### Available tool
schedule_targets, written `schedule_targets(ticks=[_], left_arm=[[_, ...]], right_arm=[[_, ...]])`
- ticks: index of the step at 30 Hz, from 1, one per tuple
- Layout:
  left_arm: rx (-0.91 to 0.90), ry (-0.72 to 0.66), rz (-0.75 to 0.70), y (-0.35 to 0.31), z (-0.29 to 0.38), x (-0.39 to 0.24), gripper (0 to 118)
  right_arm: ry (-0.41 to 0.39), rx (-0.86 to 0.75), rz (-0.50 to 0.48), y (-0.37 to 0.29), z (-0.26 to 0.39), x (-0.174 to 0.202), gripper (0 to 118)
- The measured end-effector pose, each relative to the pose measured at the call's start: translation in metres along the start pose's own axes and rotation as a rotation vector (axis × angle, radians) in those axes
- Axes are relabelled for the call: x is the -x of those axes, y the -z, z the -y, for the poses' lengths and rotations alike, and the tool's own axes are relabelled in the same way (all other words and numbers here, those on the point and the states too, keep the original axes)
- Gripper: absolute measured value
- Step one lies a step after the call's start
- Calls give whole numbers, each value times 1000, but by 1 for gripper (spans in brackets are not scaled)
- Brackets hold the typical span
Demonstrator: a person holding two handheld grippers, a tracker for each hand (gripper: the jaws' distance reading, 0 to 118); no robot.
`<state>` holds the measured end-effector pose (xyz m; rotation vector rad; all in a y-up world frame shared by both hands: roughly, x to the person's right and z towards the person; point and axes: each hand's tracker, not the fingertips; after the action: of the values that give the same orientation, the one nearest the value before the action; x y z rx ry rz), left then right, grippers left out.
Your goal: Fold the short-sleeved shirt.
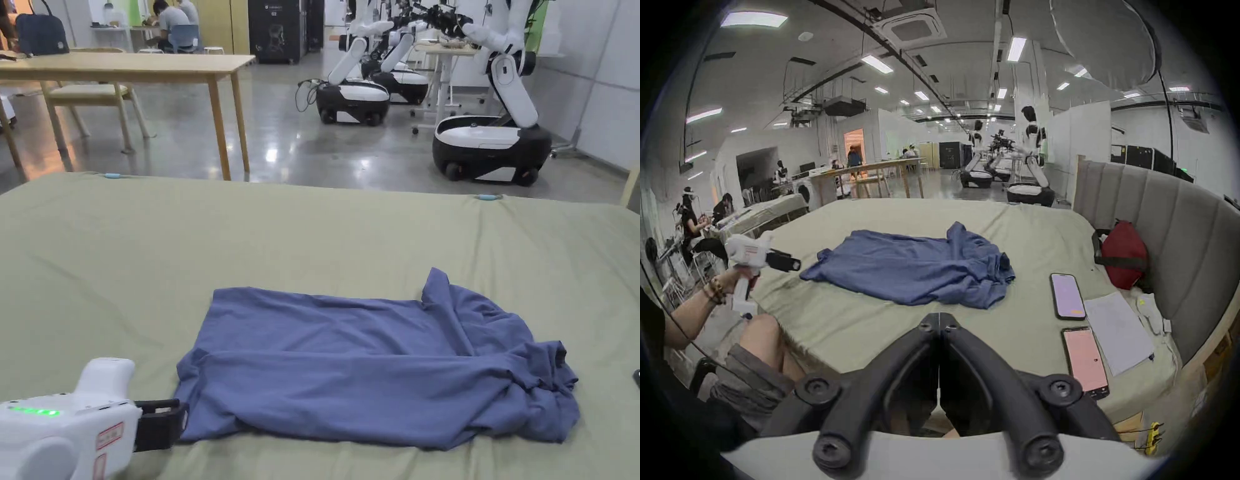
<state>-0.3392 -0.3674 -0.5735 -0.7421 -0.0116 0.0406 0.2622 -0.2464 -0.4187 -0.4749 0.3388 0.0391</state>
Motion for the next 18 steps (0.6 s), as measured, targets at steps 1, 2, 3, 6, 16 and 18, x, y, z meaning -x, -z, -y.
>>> schedule_targets(ticks=[1,2,3,6,16,18], left_arm=[[30,17,-24,12,-2,0,89],[57,19,-37,19,-2,-3,89],[65,11,-28,23,0,-6,89],[136,8,-2,38,4,-8,87],[118,152,-12,29,7,-39,7],[117,150,-8,28,5,-35,7]], right_arm=[[-11,16,6,1,-3,16,1],[-10,31,3,2,0,16,1],[-9,39,3,3,2,15,1],[-3,67,12,5,8,12,1],[-98,140,1,82,-23,-15,1],[-117,136,27,117,-39,-21,1]])
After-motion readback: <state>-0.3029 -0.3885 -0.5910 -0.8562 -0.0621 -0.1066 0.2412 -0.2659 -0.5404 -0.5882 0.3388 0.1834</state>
